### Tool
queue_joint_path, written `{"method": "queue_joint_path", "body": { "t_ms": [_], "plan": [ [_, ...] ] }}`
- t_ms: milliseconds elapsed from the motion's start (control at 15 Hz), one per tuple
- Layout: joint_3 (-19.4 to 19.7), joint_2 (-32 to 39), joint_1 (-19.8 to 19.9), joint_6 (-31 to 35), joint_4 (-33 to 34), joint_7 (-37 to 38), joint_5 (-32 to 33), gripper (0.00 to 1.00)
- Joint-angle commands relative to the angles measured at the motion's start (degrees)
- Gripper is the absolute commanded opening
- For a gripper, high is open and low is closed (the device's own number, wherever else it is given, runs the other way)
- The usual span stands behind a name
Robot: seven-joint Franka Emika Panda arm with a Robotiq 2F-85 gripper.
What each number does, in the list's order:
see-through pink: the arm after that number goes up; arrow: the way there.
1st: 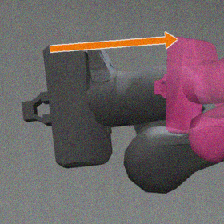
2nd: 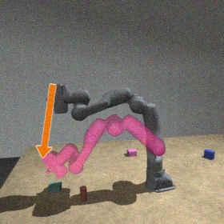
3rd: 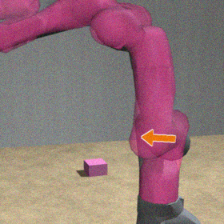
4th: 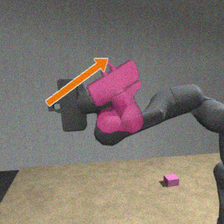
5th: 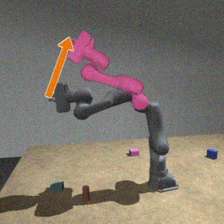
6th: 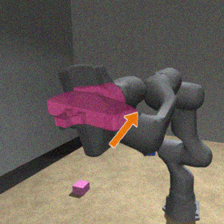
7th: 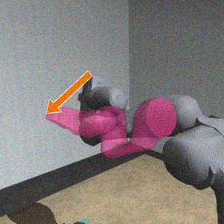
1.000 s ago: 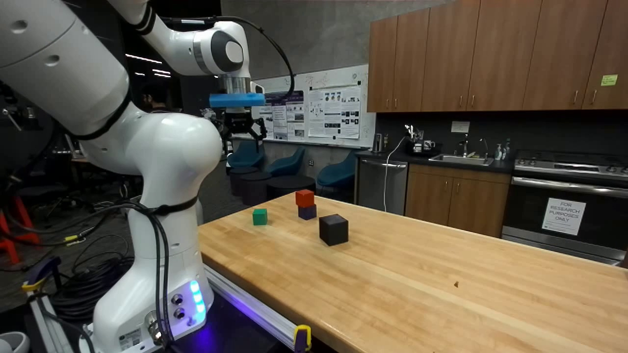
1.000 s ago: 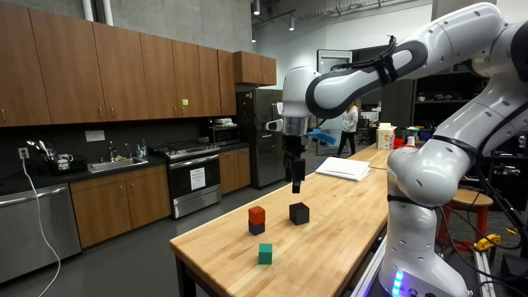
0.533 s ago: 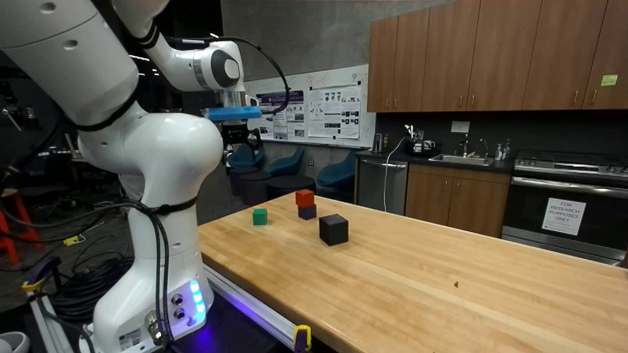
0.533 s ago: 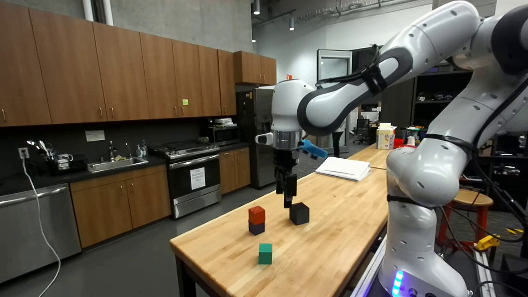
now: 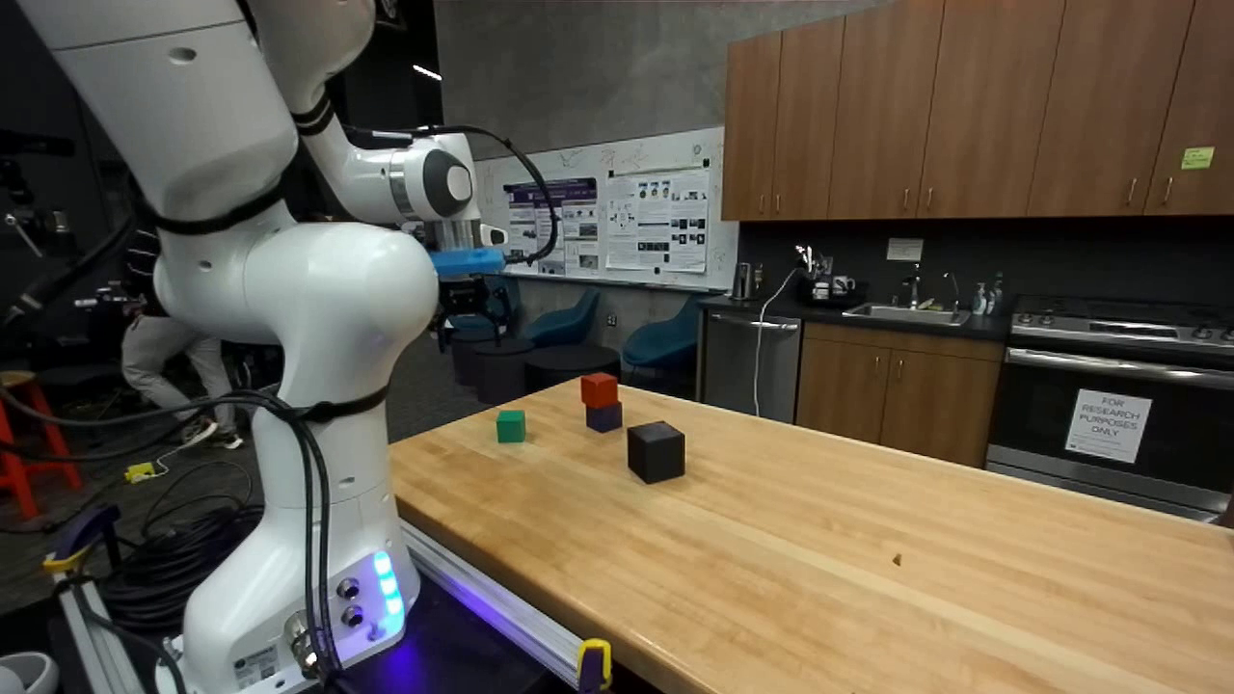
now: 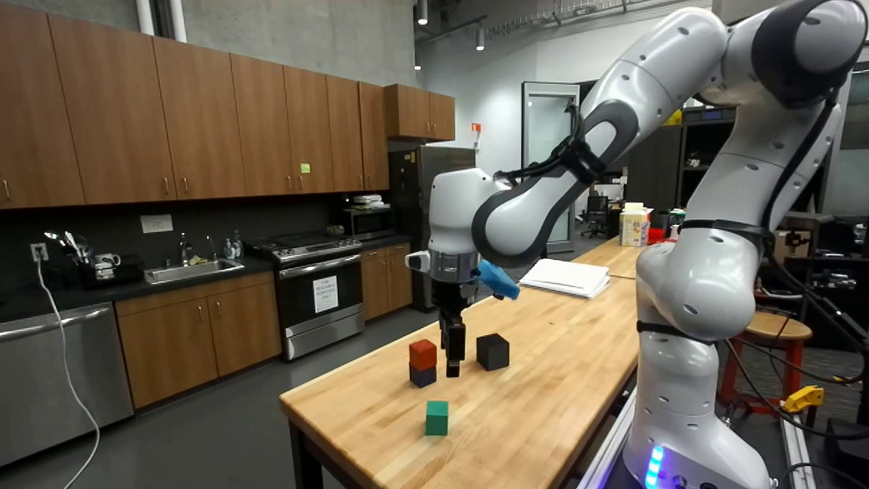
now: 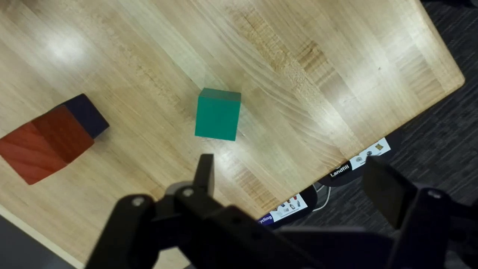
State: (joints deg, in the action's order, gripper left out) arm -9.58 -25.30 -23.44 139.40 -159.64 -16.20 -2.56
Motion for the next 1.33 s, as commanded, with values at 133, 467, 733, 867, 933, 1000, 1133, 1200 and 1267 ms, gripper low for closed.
{"method": "queue_joint_path", "body": {
  "t_ms": [133, 467, 733, 867, 933, 1000, 1133, 1200, 1267],
  "plan": [
    [-1.9, 8.4, 2.4, 7.3, 0.6, 6.0, 0.3, 1.0],
    [-2.3, 13.9, 4.9, 14.2, 0.9, 8.4, 1.5, 1.0],
    [-2.4, 17.5, 7.3, 18.3, 1.4, 9.8, 3.9, 1.0],
    [-2.4, 19.1, 8.9, 20.2, 1.4, 10.8, 6.8, 1.0],
    [-2.4, 19.8, 9.5, 20.9, 1.4, 11.4, 8.2, 1.0],
    [-2.6, 20.5, 10.4, 21.7, 1.4, 12.7, 10.7, 1.0],
    [-2.4, 21.9, 11.5, 22.4, 1.5, 14.4, 14.0, 1.0],
    [-2.3, 22.6, 11.8, 22.6, 1.7, 15.0, 14.9, 1.0],
    [-2.2, 23.2, 11.9, 22.7, 1.8, 15.1, 15.0, 1.0]
  ]
}}
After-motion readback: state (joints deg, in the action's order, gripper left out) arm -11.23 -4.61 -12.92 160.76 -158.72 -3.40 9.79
